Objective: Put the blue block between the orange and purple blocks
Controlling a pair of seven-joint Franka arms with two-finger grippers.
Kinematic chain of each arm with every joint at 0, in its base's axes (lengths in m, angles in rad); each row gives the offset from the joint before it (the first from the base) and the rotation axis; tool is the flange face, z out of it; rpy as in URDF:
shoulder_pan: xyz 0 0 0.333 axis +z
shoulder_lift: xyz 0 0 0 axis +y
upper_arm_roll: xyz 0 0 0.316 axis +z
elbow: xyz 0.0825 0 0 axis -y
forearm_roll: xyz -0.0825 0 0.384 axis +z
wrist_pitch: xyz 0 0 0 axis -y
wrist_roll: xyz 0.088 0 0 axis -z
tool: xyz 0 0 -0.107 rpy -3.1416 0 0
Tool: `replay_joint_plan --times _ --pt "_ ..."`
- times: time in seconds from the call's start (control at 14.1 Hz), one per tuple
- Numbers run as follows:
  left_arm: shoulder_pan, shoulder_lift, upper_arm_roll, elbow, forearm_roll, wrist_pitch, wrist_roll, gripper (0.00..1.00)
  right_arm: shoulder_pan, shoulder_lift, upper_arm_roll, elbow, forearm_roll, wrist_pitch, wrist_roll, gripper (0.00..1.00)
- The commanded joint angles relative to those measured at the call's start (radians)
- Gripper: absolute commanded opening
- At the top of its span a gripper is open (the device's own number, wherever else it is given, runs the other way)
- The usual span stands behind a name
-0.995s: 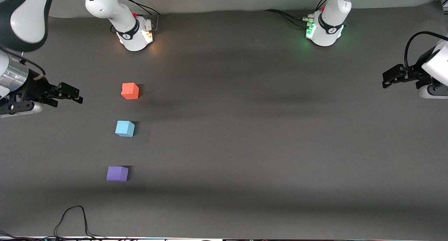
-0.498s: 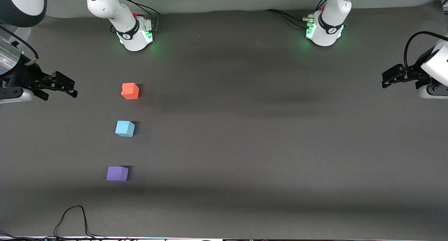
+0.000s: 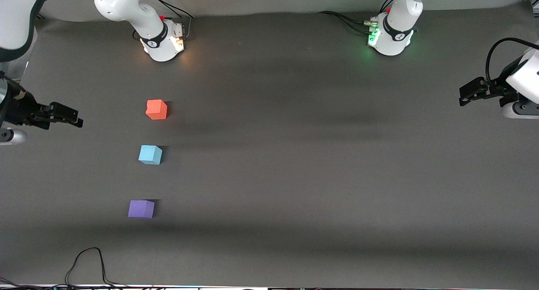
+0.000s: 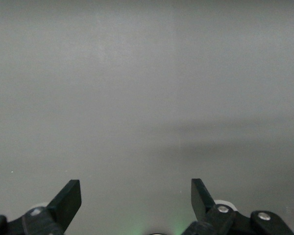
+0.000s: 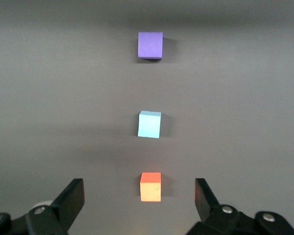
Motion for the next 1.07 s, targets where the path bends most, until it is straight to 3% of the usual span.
replay_joint_plan --times 0.0,0.36,0.71,0.85,1.0 --pt "0.000 -0.003 0.000 0.004 -0.007 -0.013 0.016 1.00 -0.162 -0.009 0.198 0.104 -0.001 -0.030 0.077 1.00" --pt "0.000 -0.003 0.000 0.004 -0.007 -0.013 0.016 1.00 -0.417 -0.017 0.524 0.198 -0.050 -0.027 0.204 1.00" --pt "-0.001 -0.005 0.000 0.004 -0.007 -0.017 0.017 1.00 -0.775 -0.135 1.023 0.181 -0.232 0.023 0.310 1.00" --pt "-0.001 -0.006 0.000 0.002 -0.007 -0.020 0.017 1.00 -0.862 -0.210 1.115 0.093 -0.260 0.055 0.316 1.00" --pt "0.003 -0.008 0.000 0.004 -0.007 -0.026 0.020 1.00 -0.873 -0.356 1.122 -0.109 -0.280 0.145 0.315 1.00"
